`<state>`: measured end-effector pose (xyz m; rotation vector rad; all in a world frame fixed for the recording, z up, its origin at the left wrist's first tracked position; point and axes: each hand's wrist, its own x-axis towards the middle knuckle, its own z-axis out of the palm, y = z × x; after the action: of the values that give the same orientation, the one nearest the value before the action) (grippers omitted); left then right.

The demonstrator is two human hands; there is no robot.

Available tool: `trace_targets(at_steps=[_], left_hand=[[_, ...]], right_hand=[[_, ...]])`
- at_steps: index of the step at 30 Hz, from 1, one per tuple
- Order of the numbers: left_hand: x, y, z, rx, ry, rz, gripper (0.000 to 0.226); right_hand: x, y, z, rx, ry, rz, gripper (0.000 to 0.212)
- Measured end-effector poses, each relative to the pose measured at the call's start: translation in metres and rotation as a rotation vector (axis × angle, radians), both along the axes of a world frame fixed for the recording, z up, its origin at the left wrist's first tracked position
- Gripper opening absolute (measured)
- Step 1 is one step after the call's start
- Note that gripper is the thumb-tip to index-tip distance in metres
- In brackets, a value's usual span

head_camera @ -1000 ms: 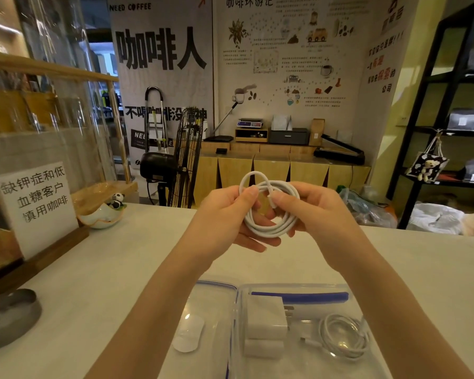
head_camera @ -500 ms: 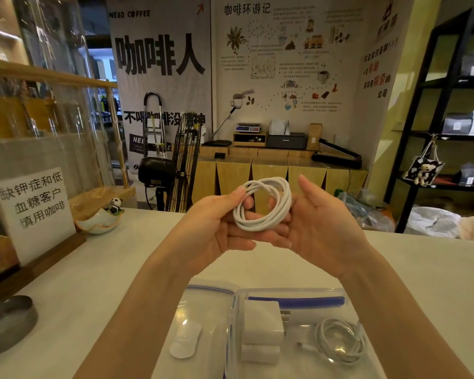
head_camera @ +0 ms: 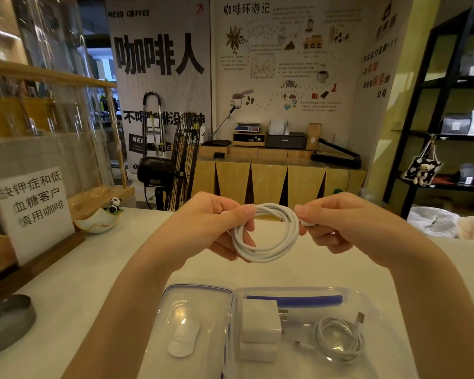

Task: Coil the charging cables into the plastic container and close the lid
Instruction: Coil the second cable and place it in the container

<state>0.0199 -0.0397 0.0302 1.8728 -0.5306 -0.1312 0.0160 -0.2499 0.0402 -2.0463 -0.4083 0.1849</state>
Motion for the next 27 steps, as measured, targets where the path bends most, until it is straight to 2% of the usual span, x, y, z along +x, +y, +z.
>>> trace_targets(at_steps=[3, 7, 14, 16, 20, 24, 27], left_hand=[[0.001, -0.005, -0.004, -0.003, -0.058, 0.056, 0.025], [0.001, -0.009, -0.005, -0.049, -0.044, 0.067, 0.027], [0.005, -0.011, -0.009, -0.019, 0.021, 0.078, 0.031], [0.005, -0.009, -0.010, 0.061, 0.075, 0.037, 0.033], [0.006, -0.012, -0.015, 0.366, 0.119, -0.087, 0.024], [0.006, -0.028, -0.030, 0.557, 0.185, -0.203, 0.025], [0.006, -0.042, -0.043, 0.703, 0.188, -0.267, 0.026]], right_hand=[[-0.002, -0.001, -0.002, -0.050, -0.062, 0.017, 0.032], [0.004, 0.004, -0.006, 0.097, -0.039, 0.001, 0.040], [0.005, 0.006, -0.011, 0.036, -0.085, 0.038, 0.026], [0.004, 0.003, -0.013, 0.018, -0.085, 0.010, 0.023], [-0.003, -0.005, -0.018, -0.084, 0.015, 0.005, 0.029], [-0.012, -0.014, -0.040, -0.192, 0.135, -0.056, 0.015], [-0.021, -0.019, -0.060, -0.249, 0.248, -0.067, 0.015]])
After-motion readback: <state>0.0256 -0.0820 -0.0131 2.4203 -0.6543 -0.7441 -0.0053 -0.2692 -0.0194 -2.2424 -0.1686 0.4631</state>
